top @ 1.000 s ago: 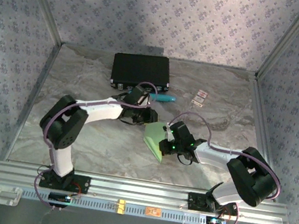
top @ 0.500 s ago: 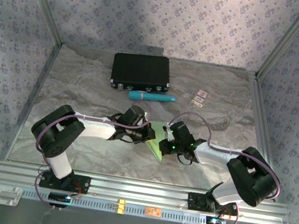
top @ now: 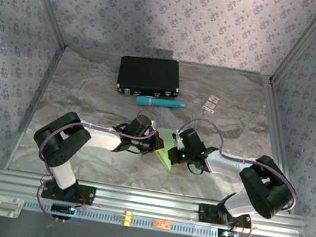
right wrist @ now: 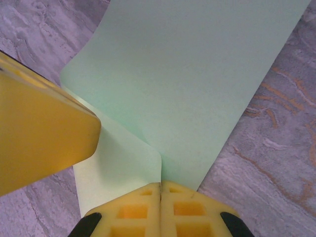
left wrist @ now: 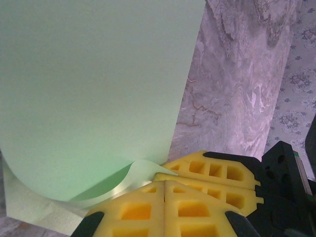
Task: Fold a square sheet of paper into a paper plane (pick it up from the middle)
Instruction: Third fold the triangle at the center of the table.
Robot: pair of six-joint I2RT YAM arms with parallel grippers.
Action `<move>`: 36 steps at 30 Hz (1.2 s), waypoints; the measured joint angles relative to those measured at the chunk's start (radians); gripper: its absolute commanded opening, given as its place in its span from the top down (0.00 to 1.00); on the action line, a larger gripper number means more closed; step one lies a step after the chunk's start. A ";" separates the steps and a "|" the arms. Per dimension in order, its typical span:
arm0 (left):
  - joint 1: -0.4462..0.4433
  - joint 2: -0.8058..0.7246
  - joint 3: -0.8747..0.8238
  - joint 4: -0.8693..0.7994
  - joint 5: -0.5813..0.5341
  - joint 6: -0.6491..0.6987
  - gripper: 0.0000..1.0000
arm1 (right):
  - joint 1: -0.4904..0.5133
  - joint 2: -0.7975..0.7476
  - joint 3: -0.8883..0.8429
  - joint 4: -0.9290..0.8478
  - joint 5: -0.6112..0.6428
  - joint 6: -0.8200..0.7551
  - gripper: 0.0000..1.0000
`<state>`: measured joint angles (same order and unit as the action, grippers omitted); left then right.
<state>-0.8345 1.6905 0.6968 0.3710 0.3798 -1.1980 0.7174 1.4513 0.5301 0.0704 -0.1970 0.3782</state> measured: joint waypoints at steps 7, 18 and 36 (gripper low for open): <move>-0.010 0.000 0.000 0.000 0.000 0.000 1.00 | 0.000 0.000 0.000 0.000 0.000 0.000 0.99; -0.011 0.006 0.000 -0.012 -0.006 0.003 1.00 | -0.002 0.000 0.000 0.000 0.000 0.000 0.99; -0.031 0.049 0.000 -0.061 -0.036 0.038 1.00 | -0.002 0.000 0.000 0.000 -0.001 0.007 0.94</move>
<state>-0.8650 1.7397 0.6964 0.3103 0.3435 -1.1603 0.7158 1.4513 0.5301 0.0708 -0.1982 0.3851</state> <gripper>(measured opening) 0.052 0.052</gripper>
